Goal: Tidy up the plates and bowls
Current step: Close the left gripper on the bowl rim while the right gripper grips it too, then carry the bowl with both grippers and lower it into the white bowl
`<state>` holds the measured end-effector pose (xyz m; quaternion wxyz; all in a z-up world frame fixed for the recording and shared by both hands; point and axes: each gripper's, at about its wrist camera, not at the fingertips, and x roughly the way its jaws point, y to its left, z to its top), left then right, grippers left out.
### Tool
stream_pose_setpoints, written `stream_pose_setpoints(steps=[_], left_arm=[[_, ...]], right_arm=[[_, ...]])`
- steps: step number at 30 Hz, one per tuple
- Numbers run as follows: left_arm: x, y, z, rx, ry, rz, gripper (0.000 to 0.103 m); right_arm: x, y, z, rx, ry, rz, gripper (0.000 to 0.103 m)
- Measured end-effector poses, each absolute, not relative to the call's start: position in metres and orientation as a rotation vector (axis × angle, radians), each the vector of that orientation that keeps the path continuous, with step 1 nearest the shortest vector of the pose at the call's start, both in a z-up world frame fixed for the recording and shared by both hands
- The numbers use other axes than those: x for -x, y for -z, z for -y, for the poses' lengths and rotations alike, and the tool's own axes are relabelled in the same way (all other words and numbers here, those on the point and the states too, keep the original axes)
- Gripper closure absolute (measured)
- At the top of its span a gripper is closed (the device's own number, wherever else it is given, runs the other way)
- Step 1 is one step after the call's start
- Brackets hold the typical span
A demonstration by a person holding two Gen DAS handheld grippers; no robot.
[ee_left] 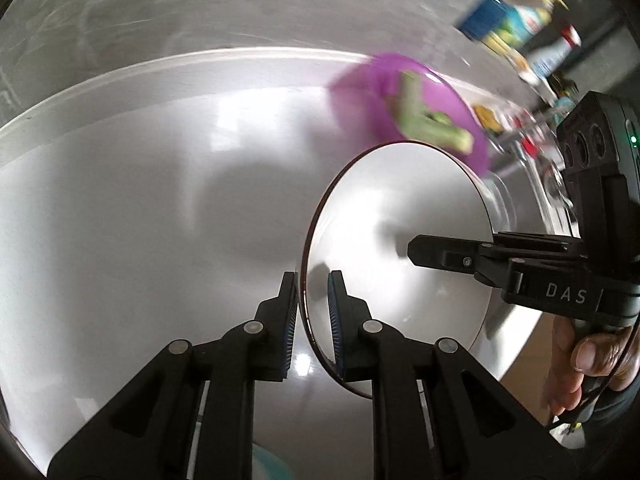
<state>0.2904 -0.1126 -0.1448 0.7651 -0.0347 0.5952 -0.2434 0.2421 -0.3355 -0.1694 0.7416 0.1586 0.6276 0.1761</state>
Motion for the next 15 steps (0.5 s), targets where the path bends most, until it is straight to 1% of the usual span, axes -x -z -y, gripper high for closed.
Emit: stream_pose_setpoints(steps=[5,8,15], left_arm=[[-0.24,0.148,0.173,0.036,0.551,-1.313,0.089],[-0.211,0.162,0.201,0.02,0.555,-1.346,0.089],[-0.165,0.184,0.233,-0.02,0.515,-1.374,0.089]], right_arm=[[-0.196,0.171,0.378,-0.349,-0.341,-1.376,0.088],[-0.177,0.18,0.398,-0.346,-0.327,-1.392,0.088],[-0.158,0.202,0.422,-0.323,-0.321,-1.425,0.088]])
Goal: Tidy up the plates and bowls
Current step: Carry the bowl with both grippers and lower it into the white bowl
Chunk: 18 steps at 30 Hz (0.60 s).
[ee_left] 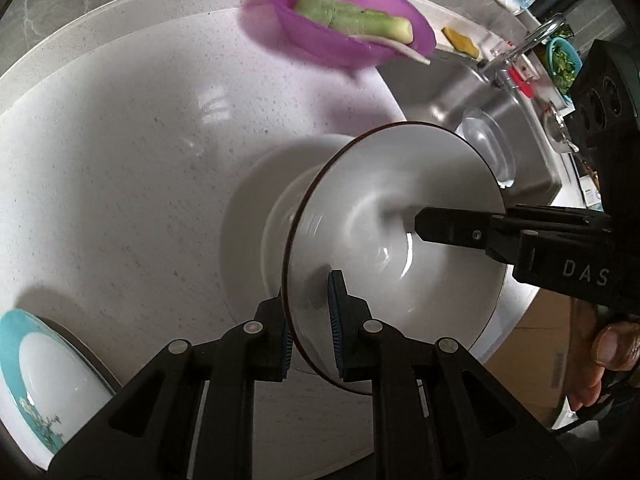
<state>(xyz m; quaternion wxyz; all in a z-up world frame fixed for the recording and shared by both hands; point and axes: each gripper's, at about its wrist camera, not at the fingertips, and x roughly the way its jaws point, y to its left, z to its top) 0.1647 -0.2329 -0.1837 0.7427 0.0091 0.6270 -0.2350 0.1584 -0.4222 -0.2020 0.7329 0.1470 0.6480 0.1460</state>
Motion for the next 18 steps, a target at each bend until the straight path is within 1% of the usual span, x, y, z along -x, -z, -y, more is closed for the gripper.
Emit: stream_pose_setpoints(steps=[7,12,18], left_arm=[[-0.166,0.197,0.226,-0.033,0.478,-1.373,0.089],[-0.18,0.203,0.239,-0.055,0.46,-1.355,0.089],[-0.188,0.205,0.246,-0.068,0.445,-1.318,0.089]], right_arm=[[-0.153,0.212,0.429,-0.276,-0.337,-1.431,0.09],[-0.15,0.215,0.428,-0.252,-0.332,-1.44,0.092],[-0.149,0.217,0.426,-0.23,-0.326,-1.445,0.092]])
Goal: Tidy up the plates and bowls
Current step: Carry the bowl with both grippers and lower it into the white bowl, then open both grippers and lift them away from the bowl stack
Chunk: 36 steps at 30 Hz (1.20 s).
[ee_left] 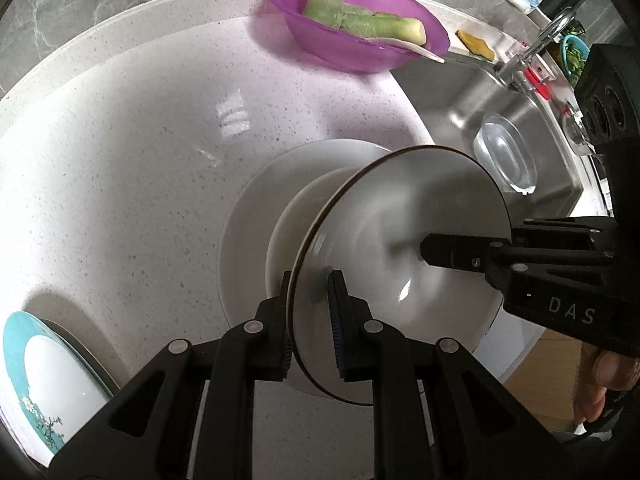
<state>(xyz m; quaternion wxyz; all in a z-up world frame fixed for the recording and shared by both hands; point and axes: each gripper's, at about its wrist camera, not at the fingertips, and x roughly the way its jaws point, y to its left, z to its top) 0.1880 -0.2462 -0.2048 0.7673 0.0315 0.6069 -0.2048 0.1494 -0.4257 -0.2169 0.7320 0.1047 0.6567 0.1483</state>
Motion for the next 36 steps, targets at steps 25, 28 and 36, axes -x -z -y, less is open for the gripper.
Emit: stream_pose_setpoints(steps=[25,28,36], left_arm=[[-0.193,0.207,0.244,-0.048,0.482,-1.27,0.087],[-0.194,0.207,0.242,-0.029,0.483,-1.272,0.087],[-0.193,0.205,0.244,-0.023,0.473,-1.264,0.086]], right_arm=[[-0.145,0.216,0.424,-0.266,-0.247,-1.461,0.089],[-0.146,0.213,0.412,-0.133,-0.241,-1.431,0.089],[-0.151,0.209,0.405,-0.07,-0.28,-1.412,0.073]])
